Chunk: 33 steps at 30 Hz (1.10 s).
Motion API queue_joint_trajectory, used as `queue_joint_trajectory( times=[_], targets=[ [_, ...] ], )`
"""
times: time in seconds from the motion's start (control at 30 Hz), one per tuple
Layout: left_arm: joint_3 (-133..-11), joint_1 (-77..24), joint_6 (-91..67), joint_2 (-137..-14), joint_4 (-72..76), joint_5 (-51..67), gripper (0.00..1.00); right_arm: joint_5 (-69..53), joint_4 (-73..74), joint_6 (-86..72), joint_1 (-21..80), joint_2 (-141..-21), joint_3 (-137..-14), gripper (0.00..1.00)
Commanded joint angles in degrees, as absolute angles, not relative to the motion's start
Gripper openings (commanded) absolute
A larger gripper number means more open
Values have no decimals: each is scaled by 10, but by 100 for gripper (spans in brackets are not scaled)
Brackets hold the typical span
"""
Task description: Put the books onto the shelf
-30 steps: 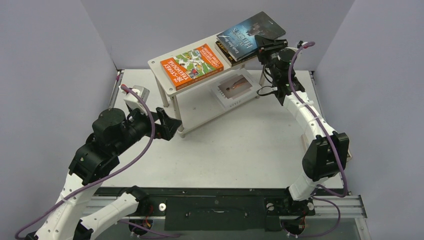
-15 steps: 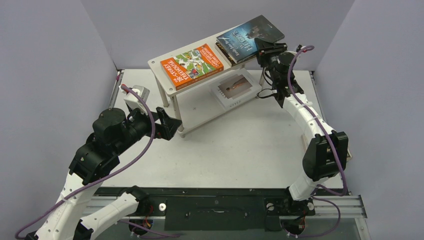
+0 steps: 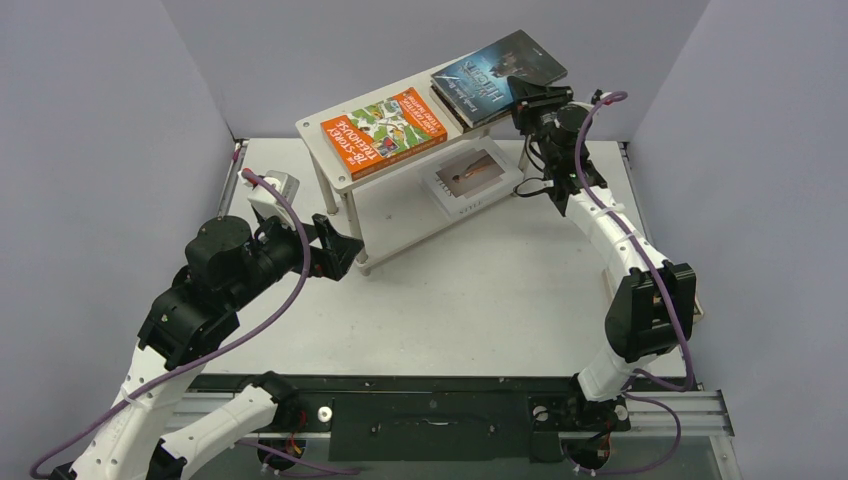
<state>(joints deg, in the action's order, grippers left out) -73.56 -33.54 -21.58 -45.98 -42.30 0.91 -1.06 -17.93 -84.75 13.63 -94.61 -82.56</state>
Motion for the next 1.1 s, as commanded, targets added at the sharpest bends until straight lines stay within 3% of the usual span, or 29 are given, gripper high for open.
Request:
queue_joint_trajectory(
  times=[0.0,0.03,0.17,0.43,0.5,1.07],
  targets=[
    [-755,-333,-209,-461,-405,5,96,-13,-268,-856,146,-909,-843,21],
    [-756,-333,-209,-462,-405,5,96,-10,-261,-853,148,-907,-844,32],
    [-756,-333,-209,-462,-404,5,96,-3,-190,-830,153,-903,-873,45],
    [-753,-333,-214,-459,-405,5,96,5,-58,-796,158,-909,-946,50],
    [-754,-333,-214,-457,-405,-8,96,5,-45,-793,158,-909,-953,56],
    [-731,-333,-220,-448,-393,-8,96,-51,105,-742,126,-923,-1024,59]
  ],
)
